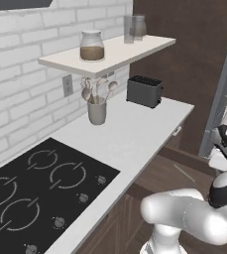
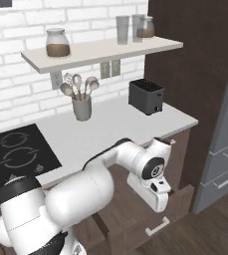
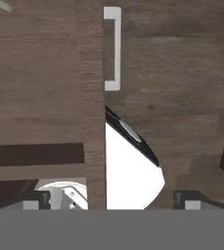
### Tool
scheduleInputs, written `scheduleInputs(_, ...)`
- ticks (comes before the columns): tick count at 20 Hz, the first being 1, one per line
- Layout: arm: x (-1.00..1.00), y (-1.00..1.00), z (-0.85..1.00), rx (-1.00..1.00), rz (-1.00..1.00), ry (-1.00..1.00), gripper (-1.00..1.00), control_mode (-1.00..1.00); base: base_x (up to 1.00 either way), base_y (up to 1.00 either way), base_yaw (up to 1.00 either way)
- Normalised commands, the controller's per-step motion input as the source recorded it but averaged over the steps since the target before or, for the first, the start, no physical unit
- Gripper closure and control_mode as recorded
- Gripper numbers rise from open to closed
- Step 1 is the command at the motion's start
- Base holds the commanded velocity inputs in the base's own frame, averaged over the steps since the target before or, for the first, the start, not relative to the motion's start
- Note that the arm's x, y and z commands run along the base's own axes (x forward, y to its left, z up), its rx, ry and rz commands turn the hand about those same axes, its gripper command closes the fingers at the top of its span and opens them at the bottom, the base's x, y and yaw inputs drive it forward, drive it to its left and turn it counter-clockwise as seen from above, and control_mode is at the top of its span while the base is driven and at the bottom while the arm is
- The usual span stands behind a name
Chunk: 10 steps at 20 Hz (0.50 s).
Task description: Take a straw from the drawer in front and place it inside the glass cup on the dining counter.
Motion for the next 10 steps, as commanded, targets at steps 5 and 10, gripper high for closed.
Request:
scheduleInputs(5,0.12,0.51,0.14,0.00,0.00,0.00,-1.00,-1.00,0.00,0.00,0.00)
scheduleInputs(10,0.14,0.31,0.18,0.00,0.00,0.02,-1.00,-1.00,0.00,0.00,0.00)
